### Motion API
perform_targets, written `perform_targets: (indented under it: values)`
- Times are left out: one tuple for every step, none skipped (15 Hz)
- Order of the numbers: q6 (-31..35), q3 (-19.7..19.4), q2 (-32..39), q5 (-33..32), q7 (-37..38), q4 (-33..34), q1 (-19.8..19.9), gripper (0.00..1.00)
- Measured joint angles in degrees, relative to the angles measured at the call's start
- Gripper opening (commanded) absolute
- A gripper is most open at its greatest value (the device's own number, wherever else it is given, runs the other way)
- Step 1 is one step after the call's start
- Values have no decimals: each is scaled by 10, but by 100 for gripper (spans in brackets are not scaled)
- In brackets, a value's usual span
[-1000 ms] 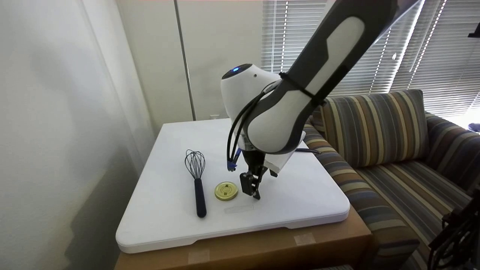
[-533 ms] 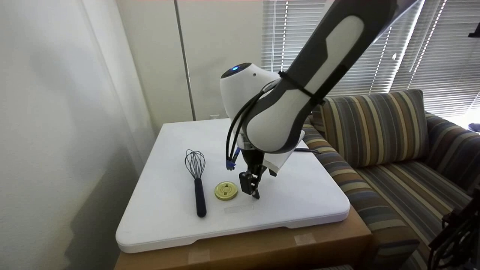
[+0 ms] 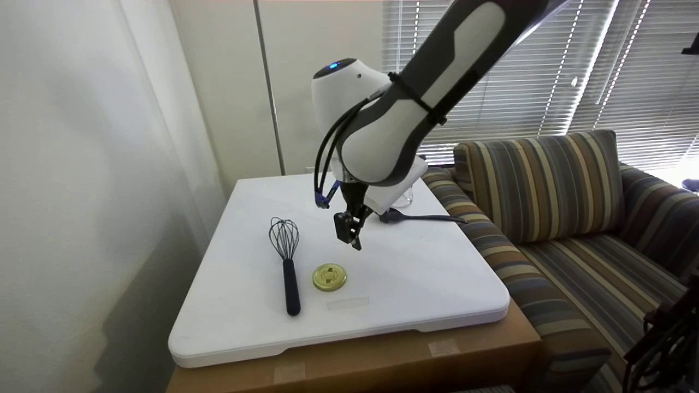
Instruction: Put the spoon in the glass jar
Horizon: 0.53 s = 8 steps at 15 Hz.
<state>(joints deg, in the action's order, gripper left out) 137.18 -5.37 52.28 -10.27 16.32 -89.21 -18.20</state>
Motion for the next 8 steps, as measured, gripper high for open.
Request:
perform_targets:
  values:
    - [-7, -6, 4, 0, 10, 14, 0, 100]
    - [-13, -13, 10, 0, 24, 30, 0, 100]
    - [-21, -19, 19, 0, 39, 47, 0, 100]
    - [-28, -25, 29, 0, 58, 64, 0, 100]
    - [-35, -31, 40, 0, 80, 82, -2, 100]
    - [-41, -36, 52, 0, 96, 98, -3, 100]
    - [-44, -38, 61, 0, 103, 109, -4, 100]
    - [-45, -39, 67, 0, 107, 117, -4, 100]
